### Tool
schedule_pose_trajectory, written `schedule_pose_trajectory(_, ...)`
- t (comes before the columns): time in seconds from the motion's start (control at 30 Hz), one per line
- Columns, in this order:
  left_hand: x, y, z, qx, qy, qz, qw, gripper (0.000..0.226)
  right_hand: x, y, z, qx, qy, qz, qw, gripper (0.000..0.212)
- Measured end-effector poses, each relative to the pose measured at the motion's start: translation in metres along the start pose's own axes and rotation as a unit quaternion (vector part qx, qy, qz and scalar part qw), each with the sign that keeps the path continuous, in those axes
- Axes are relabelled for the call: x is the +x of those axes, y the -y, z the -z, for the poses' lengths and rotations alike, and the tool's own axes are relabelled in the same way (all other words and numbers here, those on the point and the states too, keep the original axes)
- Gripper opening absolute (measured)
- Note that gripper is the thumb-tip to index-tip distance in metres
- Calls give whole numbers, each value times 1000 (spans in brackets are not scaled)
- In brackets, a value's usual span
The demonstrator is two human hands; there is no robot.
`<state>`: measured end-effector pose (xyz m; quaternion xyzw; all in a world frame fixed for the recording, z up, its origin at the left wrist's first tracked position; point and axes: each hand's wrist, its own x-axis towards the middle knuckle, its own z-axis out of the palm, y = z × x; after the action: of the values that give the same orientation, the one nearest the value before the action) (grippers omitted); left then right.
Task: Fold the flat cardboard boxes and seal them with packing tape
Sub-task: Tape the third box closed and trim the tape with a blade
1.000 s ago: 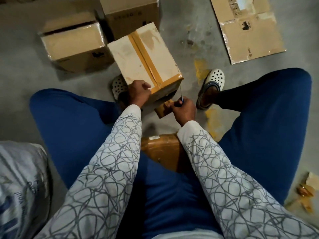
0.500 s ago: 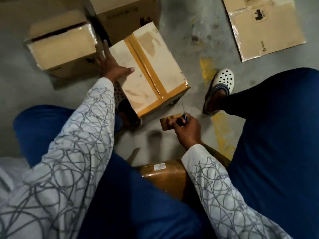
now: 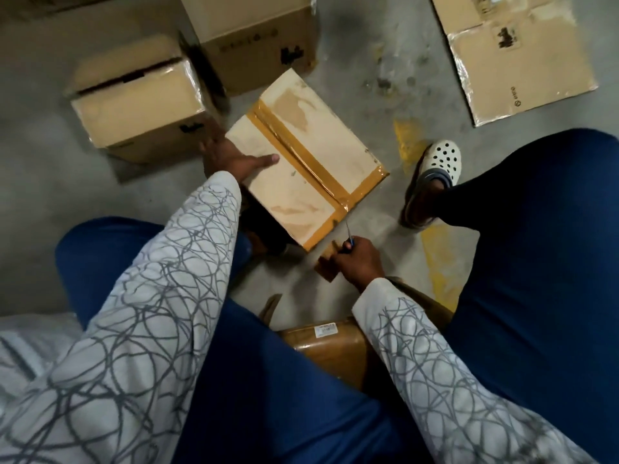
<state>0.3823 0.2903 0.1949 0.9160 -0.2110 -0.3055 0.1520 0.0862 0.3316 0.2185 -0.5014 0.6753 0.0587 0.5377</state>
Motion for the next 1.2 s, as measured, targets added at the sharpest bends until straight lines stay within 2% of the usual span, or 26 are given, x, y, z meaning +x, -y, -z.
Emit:
schedule_pose_trajectory(0.07,-20,6,-3,12,9,26,1000,157,3,1,-2,4,38,-32,999,15)
schedule_pose_trajectory(0.13,-44,11,-5,45,22,53,997,151,8,-1,-1,-19,43,-52,998,28)
schedule_pose_trajectory(0.2,-64,15,-8,78,22,70,994,145,12,-3,4,-23,32,-51,998,24)
schedule_pose_trajectory(0.3,-79,19,-9,93,-10,80,992,141,15,-6,10,32,7,-68,997,22)
schedule_pose_trajectory(0.4,-80,26,-11,136,-3,91,986,137,15,-3,13,117,-47,-70,989,9)
schedule_pose_trajectory(0.53,-79,24,-15,77,32,115,990,126,21,-5,13,205,-127,-60,969,19)
schedule_pose_trajectory(0.63,-82,12,-26,19,40,100,994,121,15,-2,15,178,-135,-48,974,29)
schedule_pose_trajectory(0.7,-96,-8,-29,-3,44,77,996,110,13,1,15,185,-133,-36,973,30)
schedule_pose_trajectory(0.77,-108,-26,-37,-8,76,69,995,100,20,-2,12,194,-135,-27,971,25)
schedule_pose_trajectory(0.83,-117,-39,-49,-37,114,69,990,93,31,-9,8,204,-143,-28,968,31)
schedule_pose_trajectory(0.9,-121,-44,-60,-53,129,63,988,81,18,2,12,195,-151,-29,969,33)
schedule_pose_trajectory(0.97,-127,-45,-59,-22,143,68,987,76,8,10,14,162,-145,-13,976,34)
schedule_pose_trajectory(1.03,-132,-47,-50,70,140,38,987,71,2,14,15,109,-130,13,985,37)
schedule_pose_trajectory(1.1,-145,-53,-32,191,111,-30,975,55,-5,17,18,39,-100,64,992,40)
schedule_pose_trajectory(1.13,-150,-56,-25,217,112,-61,968,48,-9,18,20,-6,-80,95,992,35)
schedule_pose_trajectory(1.2,-156,-54,-21,184,178,-111,960,48,-16,25,27,-98,-43,146,983,13)
